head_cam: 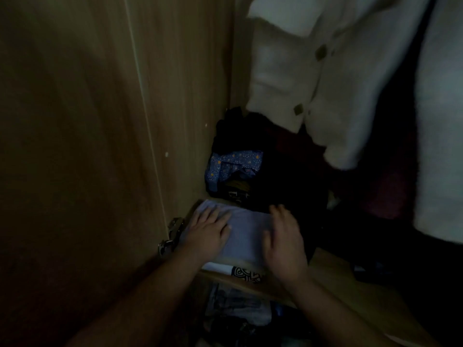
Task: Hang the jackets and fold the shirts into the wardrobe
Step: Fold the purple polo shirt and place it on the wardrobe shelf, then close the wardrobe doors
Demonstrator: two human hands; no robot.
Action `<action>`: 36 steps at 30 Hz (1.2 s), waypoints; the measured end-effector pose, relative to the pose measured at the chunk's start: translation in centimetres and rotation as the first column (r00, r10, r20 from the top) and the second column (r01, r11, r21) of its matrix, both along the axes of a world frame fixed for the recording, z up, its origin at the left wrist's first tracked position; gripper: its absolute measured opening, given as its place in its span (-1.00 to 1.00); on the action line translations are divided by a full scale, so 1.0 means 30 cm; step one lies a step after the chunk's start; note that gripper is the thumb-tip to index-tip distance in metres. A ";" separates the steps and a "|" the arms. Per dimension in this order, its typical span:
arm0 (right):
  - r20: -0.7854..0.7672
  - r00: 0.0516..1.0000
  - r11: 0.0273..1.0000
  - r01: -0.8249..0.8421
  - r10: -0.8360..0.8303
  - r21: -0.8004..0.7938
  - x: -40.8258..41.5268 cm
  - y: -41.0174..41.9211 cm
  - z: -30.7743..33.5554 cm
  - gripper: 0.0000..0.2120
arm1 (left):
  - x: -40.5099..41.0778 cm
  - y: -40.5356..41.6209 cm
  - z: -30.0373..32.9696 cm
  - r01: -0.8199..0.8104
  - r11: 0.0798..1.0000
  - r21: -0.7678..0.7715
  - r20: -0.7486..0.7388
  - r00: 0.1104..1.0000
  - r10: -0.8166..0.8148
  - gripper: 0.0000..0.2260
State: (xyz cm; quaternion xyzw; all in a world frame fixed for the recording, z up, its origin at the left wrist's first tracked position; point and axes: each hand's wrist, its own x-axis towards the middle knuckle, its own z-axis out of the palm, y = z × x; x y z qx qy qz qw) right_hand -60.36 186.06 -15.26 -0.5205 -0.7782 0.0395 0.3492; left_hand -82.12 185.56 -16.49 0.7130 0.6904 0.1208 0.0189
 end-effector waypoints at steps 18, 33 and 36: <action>0.108 0.992 0.985 -0.046 0.064 -0.165 0.165 -0.153 0.004 -0.47 | 0.059 -0.106 0.112 -0.046 0.998 0.050 0.145 0.989 0.038 -0.50; 0.097 0.944 0.932 0.326 -0.314 -0.158 0.954 -1.200 0.137 -0.39 | 1.119 -0.809 0.211 0.478 0.865 0.154 0.318 0.805 -0.501 -0.49; 0.080 0.886 0.870 0.464 -0.457 -0.168 1.097 -1.439 0.108 -0.38 | 1.325 -0.996 0.186 0.583 0.803 0.122 0.305 0.748 -0.589 -0.49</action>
